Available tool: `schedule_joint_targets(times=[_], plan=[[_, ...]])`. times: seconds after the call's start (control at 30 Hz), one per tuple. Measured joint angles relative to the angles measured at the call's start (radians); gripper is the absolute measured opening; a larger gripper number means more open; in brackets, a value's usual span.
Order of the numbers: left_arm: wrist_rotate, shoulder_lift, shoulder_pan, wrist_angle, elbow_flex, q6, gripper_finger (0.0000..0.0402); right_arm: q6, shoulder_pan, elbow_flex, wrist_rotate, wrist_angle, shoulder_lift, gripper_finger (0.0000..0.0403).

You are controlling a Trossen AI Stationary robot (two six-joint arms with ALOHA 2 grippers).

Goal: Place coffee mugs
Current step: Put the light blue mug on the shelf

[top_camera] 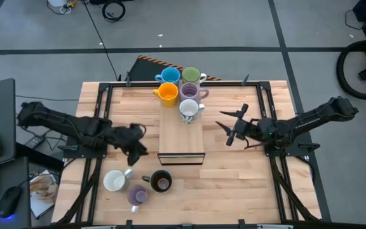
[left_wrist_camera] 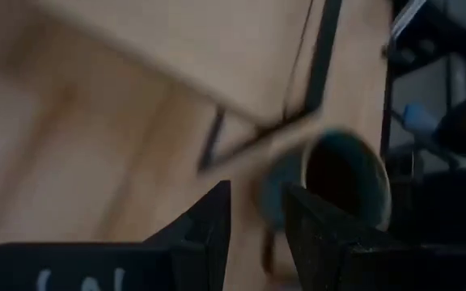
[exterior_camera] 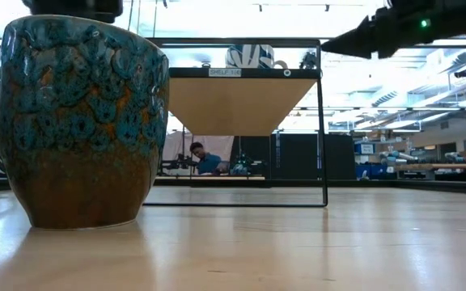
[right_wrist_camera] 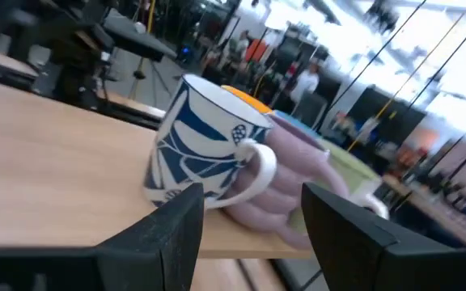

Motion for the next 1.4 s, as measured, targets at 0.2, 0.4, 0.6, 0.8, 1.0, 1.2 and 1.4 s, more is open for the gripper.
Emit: schedule_joint_targets(times=[0.2, 0.4, 0.6, 0.8, 1.0, 1.2, 1.4], plan=[[0.0, 0.078, -0.135, -0.302, 0.169, -0.243, 0.0116, -0.085, 0.0, -0.022, 0.018, 0.064, -0.003, 0.0214], [0.004, 0.15, -0.214, -0.368, 0.212, -0.43, 0.0116, -0.106, 0.0, -0.02, -0.027, 0.068, -0.007, 0.021], [0.134, 0.256, -0.238, -0.369, 0.208, -0.502, 0.0116, -0.111, 0.0, -0.02, -0.032, 0.085, -0.007, 0.0209], [0.2, 0.36, -0.238, -0.408, 0.208, -0.449, 0.0116, -0.11, 0.0, -0.019, -0.052, 0.09, -0.007, 0.0209], [0.222, 0.427, -0.238, -0.439, 0.207, -0.411, 0.0116, -0.108, 0.0, -0.019, -0.061, 0.091, -0.007, 0.0208], [0.227, 0.449, -0.238, -0.467, 0.207, -0.385, 0.0116, -0.104, 0.0, -0.019, -0.072, 0.093, -0.006, 0.0208], [0.212, 0.449, -0.237, -0.645, 0.207, -0.384, 0.0116, -0.1, 0.0, -0.019, -0.09, 0.099, -0.006, 0.0208]])
